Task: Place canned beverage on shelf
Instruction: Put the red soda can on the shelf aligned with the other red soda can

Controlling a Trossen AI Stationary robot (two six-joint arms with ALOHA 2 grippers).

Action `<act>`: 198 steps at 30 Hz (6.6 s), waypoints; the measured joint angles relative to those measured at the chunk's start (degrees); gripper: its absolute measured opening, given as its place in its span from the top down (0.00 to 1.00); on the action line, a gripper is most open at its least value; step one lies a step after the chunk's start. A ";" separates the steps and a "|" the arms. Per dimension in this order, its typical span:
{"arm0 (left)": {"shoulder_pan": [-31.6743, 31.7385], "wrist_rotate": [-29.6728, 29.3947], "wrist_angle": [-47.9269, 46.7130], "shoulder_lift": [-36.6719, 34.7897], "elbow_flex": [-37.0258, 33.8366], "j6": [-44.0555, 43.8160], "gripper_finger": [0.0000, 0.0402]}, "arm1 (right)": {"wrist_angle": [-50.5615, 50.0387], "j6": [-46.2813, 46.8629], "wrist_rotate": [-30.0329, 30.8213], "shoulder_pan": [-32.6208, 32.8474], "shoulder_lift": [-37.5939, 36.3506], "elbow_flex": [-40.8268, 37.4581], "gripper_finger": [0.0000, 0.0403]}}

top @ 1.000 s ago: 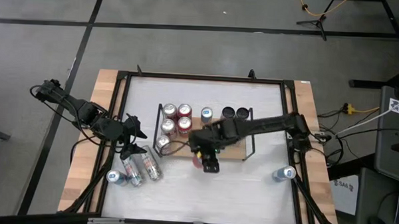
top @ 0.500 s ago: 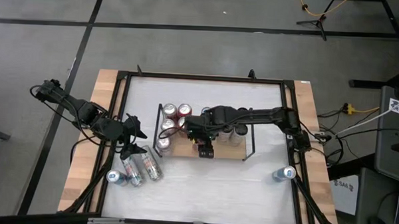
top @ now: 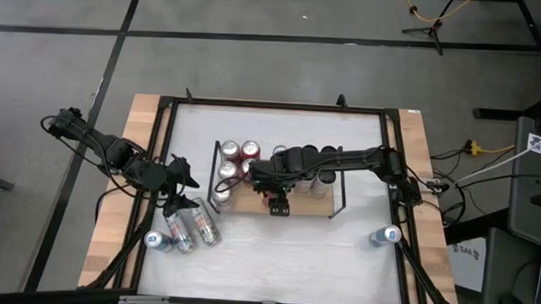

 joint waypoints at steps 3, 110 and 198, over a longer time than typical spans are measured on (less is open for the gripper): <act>0.00 0.00 0.00 0.00 0.00 0.00 0.16 | 0.36 0.02 0.00 0.00 0.00 -0.02 0.24; -0.01 -11.66 0.00 -0.01 0.02 1.97 0.16 | -5.94 11.15 20.72 7.54 -33.51 -12.32 0.05; 0.00 -13.16 -0.31 -0.01 0.02 1.91 0.16 | 37.87 18.10 14.48 12.02 -22.49 -40.30 0.05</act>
